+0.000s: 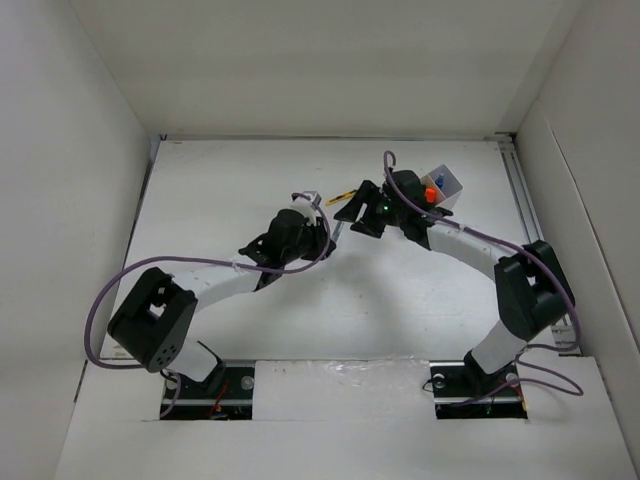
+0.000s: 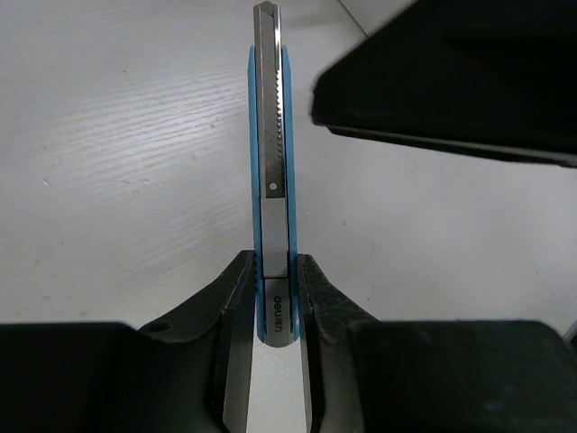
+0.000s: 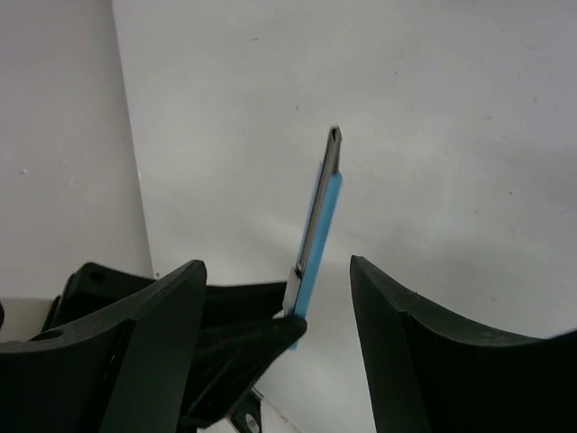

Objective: Sort the stationery into containers
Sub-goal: Pick up the stationery from the center of the board, then place the stationery in the storage box.

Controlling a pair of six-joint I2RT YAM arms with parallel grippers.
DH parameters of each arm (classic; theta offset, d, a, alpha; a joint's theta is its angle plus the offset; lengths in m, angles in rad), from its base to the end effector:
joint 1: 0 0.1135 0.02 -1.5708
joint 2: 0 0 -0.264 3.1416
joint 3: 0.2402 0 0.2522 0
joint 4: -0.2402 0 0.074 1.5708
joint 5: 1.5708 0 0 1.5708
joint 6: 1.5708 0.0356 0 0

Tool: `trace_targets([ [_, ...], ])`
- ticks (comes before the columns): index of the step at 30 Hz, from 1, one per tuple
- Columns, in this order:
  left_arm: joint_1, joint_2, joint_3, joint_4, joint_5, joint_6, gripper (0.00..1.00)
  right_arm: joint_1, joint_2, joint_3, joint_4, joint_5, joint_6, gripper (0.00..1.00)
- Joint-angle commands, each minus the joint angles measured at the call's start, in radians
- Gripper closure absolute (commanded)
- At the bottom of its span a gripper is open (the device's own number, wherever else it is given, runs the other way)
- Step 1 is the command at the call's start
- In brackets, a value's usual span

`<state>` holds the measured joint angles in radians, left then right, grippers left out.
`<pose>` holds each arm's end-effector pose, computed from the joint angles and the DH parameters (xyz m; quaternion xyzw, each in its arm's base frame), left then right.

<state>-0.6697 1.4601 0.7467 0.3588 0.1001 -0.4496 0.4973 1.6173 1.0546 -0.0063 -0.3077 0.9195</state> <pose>0.2471 -0.2002 0.2230 0.1184 0.8116 -0.3377 0.4617 0.3134 0.1824 0.2391 0.1097 0.8630 0.4108 0.2729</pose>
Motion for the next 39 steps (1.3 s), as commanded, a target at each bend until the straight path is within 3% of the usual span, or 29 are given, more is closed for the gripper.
trace_targets([
  [1,0.001,-0.06,-0.02,0.1,0.096,0.015,1.0,0.004,0.047,0.079,0.049,-0.019,-0.022,0.29],
  [8,0.001,-0.09,-0.029,0.109,0.11,0.034,0.99,0.004,0.124,0.102,0.039,-0.01,-0.001,0.38],
  [11,0.001,-0.099,-0.038,0.118,0.119,0.034,0.99,0.014,0.124,0.102,0.039,-0.01,-0.001,0.61],
  [12,0.001,-0.099,-0.038,0.118,0.119,0.034,0.99,0.014,0.124,0.102,0.039,-0.01,-0.001,0.74],
  [15,0.001,-0.099,-0.049,0.118,0.099,0.034,0.97,0.035,0.104,0.102,0.039,-0.01,0.009,0.89],
  [16,0.001,-0.109,-0.058,0.129,0.089,0.034,0.92,0.035,0.104,0.093,0.039,-0.001,0.009,0.99],
  [19,0.001,-0.133,-0.076,0.129,0.067,0.023,0.74,0.044,0.081,0.084,0.039,0.044,0.009,1.0],
  [20,0.001,-0.151,-0.076,0.129,0.056,0.023,0.64,0.044,0.064,0.084,0.039,0.064,0.009,1.0],
  [27,0.001,-0.231,-0.125,0.147,0.018,0.023,0.4,-0.046,-0.016,0.064,-0.006,0.122,0.009,1.0],
  [28,0.001,-0.231,-0.125,0.147,0.018,0.023,0.14,-0.075,-0.025,0.064,-0.006,0.131,0.009,1.0],
  [29,0.001,-0.231,-0.125,0.147,0.018,0.023,0.0,-0.089,-0.045,0.064,-0.018,0.146,-0.001,1.0],
  [34,0.001,-0.262,-0.125,0.138,0.0,0.023,0.0,-0.155,-0.114,0.076,-0.101,0.322,-0.019,1.0],
  [39,0.001,-0.282,-0.125,0.103,-0.014,0.012,0.0,-0.164,-0.139,0.145,-0.236,0.729,-0.04,1.0],
])
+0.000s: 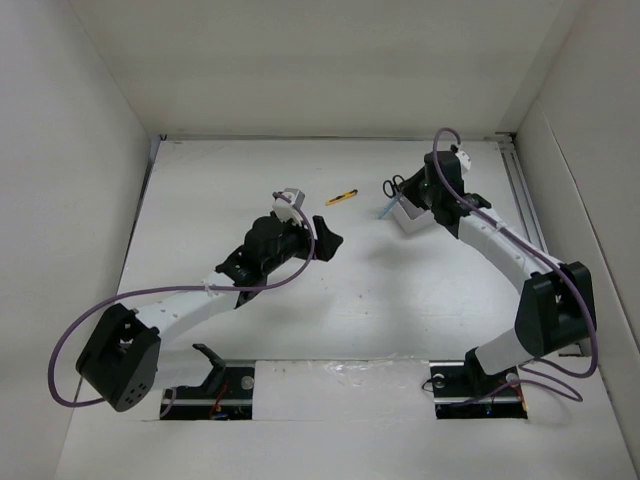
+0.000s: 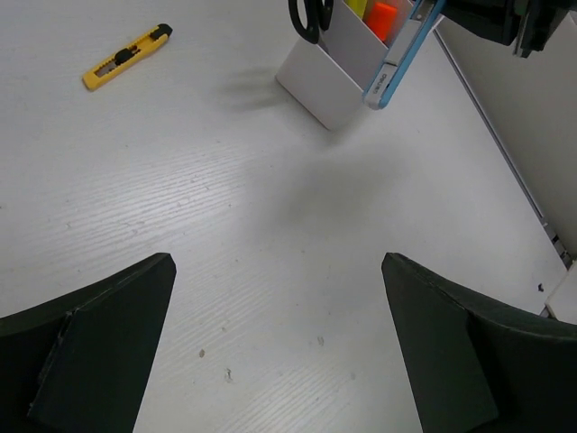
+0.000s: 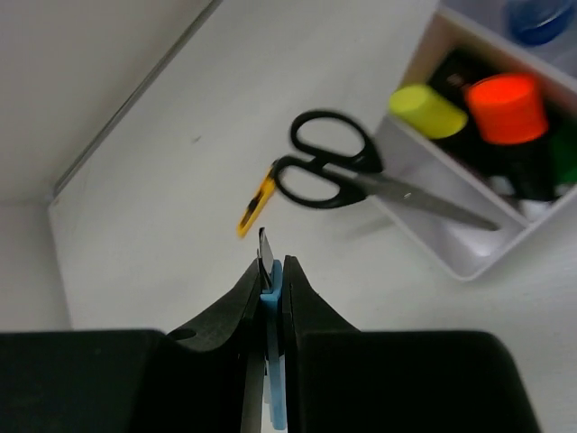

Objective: Sort the stationery into containers
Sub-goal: Place the stationery in the storage box.

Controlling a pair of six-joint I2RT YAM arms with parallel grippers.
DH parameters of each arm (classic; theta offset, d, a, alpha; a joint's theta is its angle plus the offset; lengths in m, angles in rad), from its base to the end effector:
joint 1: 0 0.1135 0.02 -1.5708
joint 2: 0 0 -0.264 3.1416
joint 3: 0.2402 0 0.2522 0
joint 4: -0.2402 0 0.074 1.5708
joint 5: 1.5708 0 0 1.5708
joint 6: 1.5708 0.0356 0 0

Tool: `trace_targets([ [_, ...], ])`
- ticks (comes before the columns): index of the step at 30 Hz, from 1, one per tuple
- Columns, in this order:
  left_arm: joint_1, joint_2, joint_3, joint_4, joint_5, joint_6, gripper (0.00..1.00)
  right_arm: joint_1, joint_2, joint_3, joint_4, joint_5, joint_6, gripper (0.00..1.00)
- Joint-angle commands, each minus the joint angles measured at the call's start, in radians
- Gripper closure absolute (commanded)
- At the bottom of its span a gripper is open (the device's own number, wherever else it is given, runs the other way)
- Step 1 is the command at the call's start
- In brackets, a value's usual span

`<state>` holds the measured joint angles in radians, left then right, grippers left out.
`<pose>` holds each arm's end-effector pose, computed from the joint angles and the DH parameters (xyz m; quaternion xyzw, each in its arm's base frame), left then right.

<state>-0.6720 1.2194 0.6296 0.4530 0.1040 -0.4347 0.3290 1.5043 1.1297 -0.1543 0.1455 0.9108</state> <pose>0.2125 -0.1738 0.2601 0.1230 0.7434 -0.3782 0.5377 0.3298 0.1071 0.2880 0.2828 0.8183 0.2371 0.4407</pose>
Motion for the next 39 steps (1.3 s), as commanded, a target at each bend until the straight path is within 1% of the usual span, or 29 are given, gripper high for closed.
trace_targets([
  [1,0.003,-0.041,-0.008,0.009,-0.018,-0.002,0.0,0.004,-0.026,0.07,-0.097,0.319,-0.032,1.0],
  [2,0.003,-0.05,-0.008,-0.003,-0.029,-0.002,0.0,-0.005,-0.026,0.087,-0.108,0.382,-0.032,1.0],
  [6,0.003,-0.08,-0.008,-0.014,-0.04,-0.012,0.0,-0.005,0.008,0.114,-0.137,0.486,-0.041,1.0],
  [9,0.015,-0.107,-0.033,0.004,-0.009,-0.022,0.0,-0.005,0.028,0.136,-0.146,0.525,-0.041,1.0],
  [11,0.06,-0.126,-0.063,0.016,0.014,-0.062,0.0,0.004,0.043,0.148,-0.155,0.571,-0.041,1.0],
  [15,0.072,-0.172,-0.085,0.033,0.003,-0.072,0.0,0.027,0.1,0.188,-0.174,0.655,-0.05,1.0],
  [17,0.072,-0.172,-0.085,0.033,-0.006,-0.072,0.0,0.05,0.119,0.197,-0.183,0.709,-0.05,1.0],
  [22,0.072,-0.098,-0.061,0.021,0.005,-0.072,0.0,0.059,0.186,0.24,-0.238,0.802,-0.04,1.0],
  [27,0.072,-0.087,-0.051,0.021,-0.006,-0.059,0.0,0.088,0.26,0.309,-0.306,0.954,-0.009,1.0],
  [29,0.072,-0.087,-0.051,0.021,-0.016,-0.05,0.06,0.097,0.307,0.347,-0.362,0.986,0.023,1.0],
  [31,0.072,-0.061,-0.051,0.021,-0.017,-0.05,0.16,0.116,0.338,0.378,-0.422,1.045,0.059,1.0],
  [32,0.072,-0.052,-0.042,0.021,-0.017,-0.05,0.22,0.116,0.37,0.39,-0.448,1.06,0.106,1.0],
  [35,0.04,-0.008,-0.002,0.006,-0.047,-0.032,0.33,0.116,0.433,0.441,-0.542,1.105,0.164,1.0],
  [37,0.029,0.021,0.016,-0.019,-0.073,-0.032,0.35,0.116,0.457,0.461,-0.577,1.129,0.215,1.0],
  [39,0.029,0.035,0.025,-0.019,-0.073,-0.032,0.35,0.116,0.477,0.484,-0.631,1.138,0.273,0.95],
])
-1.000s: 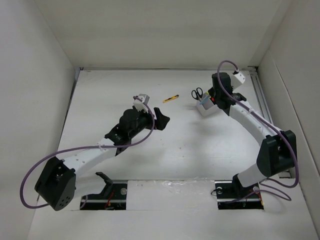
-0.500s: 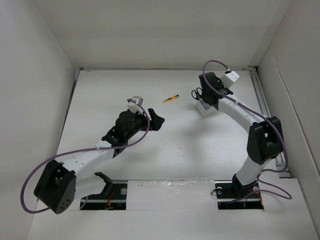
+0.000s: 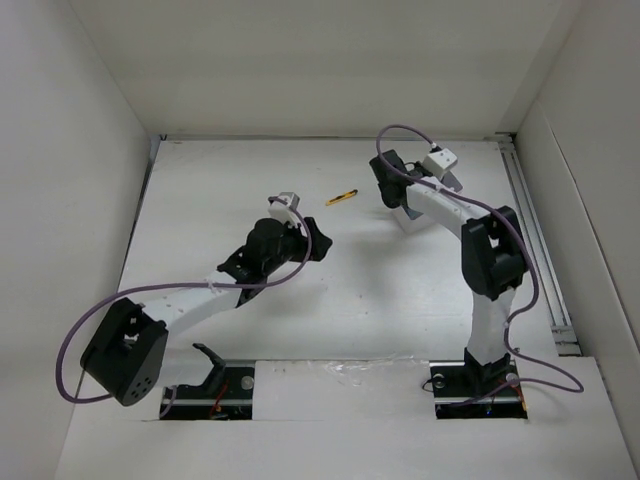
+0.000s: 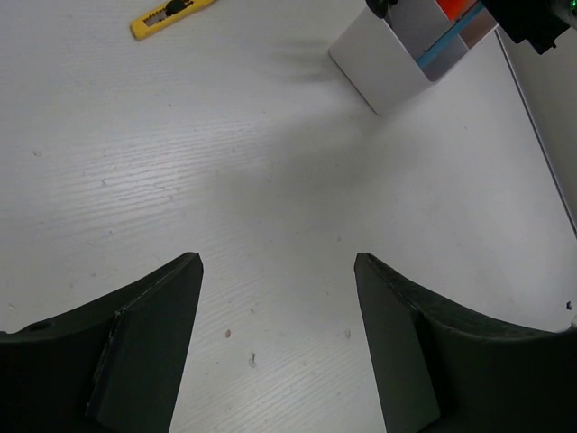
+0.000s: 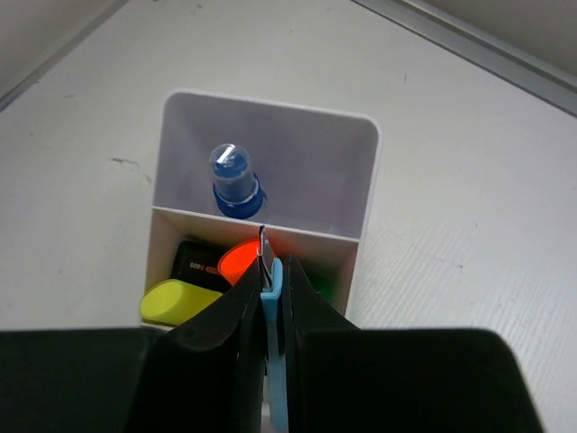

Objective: Sort the stationery into containers
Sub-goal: Place the stationery in the storage box.

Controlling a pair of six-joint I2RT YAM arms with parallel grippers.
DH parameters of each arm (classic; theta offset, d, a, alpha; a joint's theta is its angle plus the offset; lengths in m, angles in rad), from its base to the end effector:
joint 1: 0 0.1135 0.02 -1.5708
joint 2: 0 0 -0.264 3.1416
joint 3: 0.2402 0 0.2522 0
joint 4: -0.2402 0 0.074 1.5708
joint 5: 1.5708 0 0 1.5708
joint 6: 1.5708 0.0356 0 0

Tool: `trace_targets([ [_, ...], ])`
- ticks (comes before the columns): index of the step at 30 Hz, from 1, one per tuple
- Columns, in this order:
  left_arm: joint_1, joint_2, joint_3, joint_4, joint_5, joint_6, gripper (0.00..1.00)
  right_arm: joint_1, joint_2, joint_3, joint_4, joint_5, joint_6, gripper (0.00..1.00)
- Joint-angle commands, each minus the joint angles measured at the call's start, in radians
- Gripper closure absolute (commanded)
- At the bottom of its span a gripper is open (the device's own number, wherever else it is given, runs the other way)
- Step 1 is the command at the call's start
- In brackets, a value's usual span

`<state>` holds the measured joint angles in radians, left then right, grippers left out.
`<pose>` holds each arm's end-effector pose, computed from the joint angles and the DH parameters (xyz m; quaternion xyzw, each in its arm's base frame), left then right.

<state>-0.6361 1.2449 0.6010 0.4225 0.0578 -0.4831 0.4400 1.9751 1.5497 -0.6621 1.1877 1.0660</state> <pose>0.2194 -0.1646 0.2405 0.0777 0.7769 -0.3506 0.5172 0.3871 0.1457 0.2325 0.3752 0.7244 -0.2608 0.5162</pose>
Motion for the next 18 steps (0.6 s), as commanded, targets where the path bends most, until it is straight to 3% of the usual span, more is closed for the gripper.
trace_targets([
  [1,-0.007,0.01,0.054,0.012,-0.027,0.017,0.35,0.005,0.02,0.064,-0.142,0.096,0.138,0.85],
  [3,-0.007,0.021,0.075,-0.001,-0.047,0.017,0.31,0.014,0.021,0.076,-0.156,0.096,0.155,0.74],
  [4,-0.007,0.03,0.075,-0.001,-0.056,0.017,0.3,0.014,0.021,0.076,-0.156,0.096,0.155,0.57],
  [5,-0.007,0.04,0.089,-0.022,-0.076,0.017,0.28,0.023,0.01,0.076,-0.156,0.078,0.155,0.5],
  [8,-0.007,0.073,0.124,-0.043,-0.12,0.017,0.24,0.032,-0.044,0.047,-0.078,0.04,0.092,0.36],
  [12,-0.007,0.14,0.186,-0.082,-0.16,0.028,0.24,0.042,-0.166,-0.019,0.059,-0.095,-0.017,0.28],
  [18,-0.007,0.3,0.361,-0.155,-0.236,0.152,0.24,0.06,-0.387,-0.164,0.223,-0.344,-0.101,0.28],
])
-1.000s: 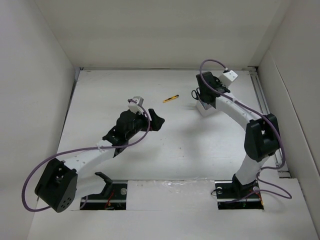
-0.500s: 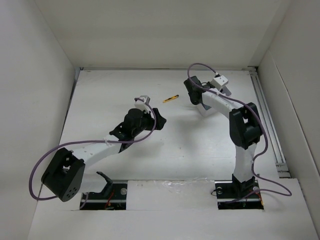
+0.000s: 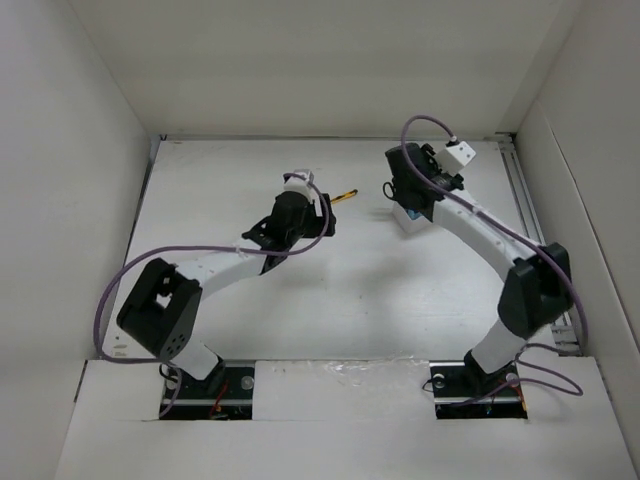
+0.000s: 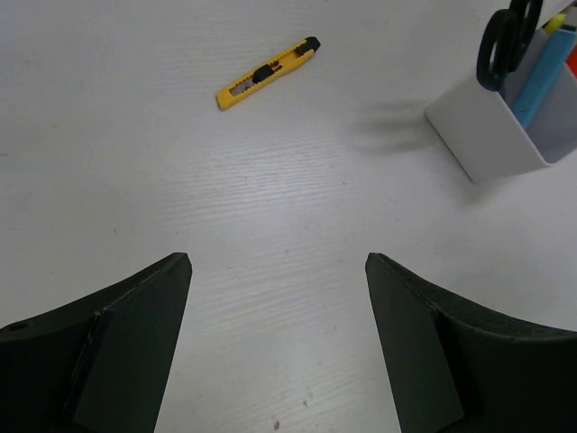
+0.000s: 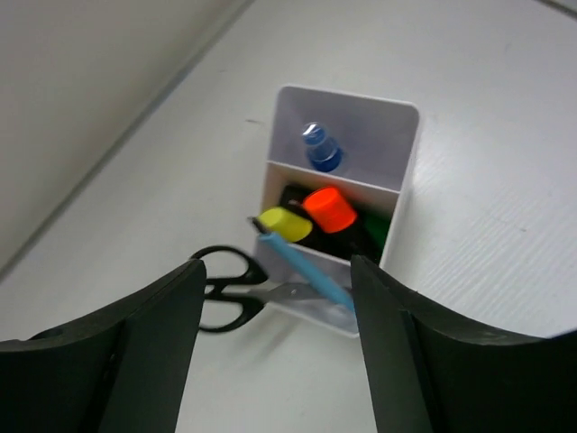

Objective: Sort the stationery into containers
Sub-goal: Pick up the stationery from the center of the board.

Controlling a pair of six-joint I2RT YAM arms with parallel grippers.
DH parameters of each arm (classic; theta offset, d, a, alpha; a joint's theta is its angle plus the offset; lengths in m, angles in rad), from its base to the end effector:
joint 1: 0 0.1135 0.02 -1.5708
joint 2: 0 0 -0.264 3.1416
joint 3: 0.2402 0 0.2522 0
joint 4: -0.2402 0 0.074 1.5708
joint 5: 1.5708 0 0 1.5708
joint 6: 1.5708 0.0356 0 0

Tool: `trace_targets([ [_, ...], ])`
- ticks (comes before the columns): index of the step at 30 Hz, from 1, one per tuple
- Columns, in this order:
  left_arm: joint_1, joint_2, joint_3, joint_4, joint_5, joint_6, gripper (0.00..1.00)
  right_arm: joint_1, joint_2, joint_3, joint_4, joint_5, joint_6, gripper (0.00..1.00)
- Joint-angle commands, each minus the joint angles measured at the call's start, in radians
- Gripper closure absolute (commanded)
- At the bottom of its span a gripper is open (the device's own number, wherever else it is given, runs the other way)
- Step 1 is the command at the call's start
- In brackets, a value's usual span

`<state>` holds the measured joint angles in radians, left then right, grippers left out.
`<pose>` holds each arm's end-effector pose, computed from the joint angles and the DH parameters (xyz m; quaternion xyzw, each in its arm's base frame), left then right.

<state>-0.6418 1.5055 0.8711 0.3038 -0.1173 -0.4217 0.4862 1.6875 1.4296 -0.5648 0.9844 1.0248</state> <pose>0.2741 -0.1996 0.2446 0.0554 0.8112 -0.2530 0.5242 0.3380 0.1451 0.3026 0.3847 0.7448 -0.0994 0.5360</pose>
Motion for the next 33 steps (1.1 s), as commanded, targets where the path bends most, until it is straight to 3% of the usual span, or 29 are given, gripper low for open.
trace_targets([
  [1,-0.001,0.086,0.113,-0.046,-0.061,0.122,0.24,0.014,-0.126,-0.069,0.144,-0.203,-0.071,0.3],
  [3,-0.001,0.128,0.172,-0.046,-0.061,0.22,0.24,0.014,-0.199,-0.138,0.195,-0.257,-0.086,0.32],
  [5,-0.001,0.188,0.216,-0.055,-0.071,0.268,0.24,0.014,-0.233,-0.161,0.195,-0.311,-0.086,0.45],
  [6,-0.001,0.208,0.259,-0.055,-0.062,0.291,0.24,0.003,-0.271,-0.182,0.195,-0.337,-0.086,0.55],
  [7,-0.001,0.249,0.284,-0.055,-0.047,0.332,0.24,0.003,-0.293,-0.198,0.206,-0.369,-0.086,0.8],
  [8,-0.001,0.274,0.308,-0.064,-0.035,0.351,0.24,0.003,-0.317,-0.218,0.218,-0.436,-0.074,0.94],
  [9,-0.001,0.3,0.359,-0.065,-0.024,0.371,0.24,0.012,-0.346,-0.268,0.258,-0.472,-0.074,1.0],
  [13,0.008,0.47,0.527,-0.178,0.007,0.455,0.24,0.032,-0.501,-0.389,0.341,-0.607,-0.065,0.99],
  [17,0.027,0.551,0.643,-0.23,0.047,0.501,0.24,0.052,-0.581,-0.454,0.35,-0.607,-0.065,0.79],
  [18,0.027,0.582,0.657,-0.242,0.071,0.501,0.24,0.052,-0.595,-0.468,0.359,-0.607,-0.065,0.66],
  [21,0.036,0.63,0.729,-0.255,0.084,0.501,0.24,0.052,-0.626,-0.501,0.371,-0.619,-0.077,0.56],
  [33,0.036,0.803,0.96,-0.422,-0.015,0.5,0.27,0.043,-0.637,-0.548,0.431,-0.696,-0.077,0.56],
])
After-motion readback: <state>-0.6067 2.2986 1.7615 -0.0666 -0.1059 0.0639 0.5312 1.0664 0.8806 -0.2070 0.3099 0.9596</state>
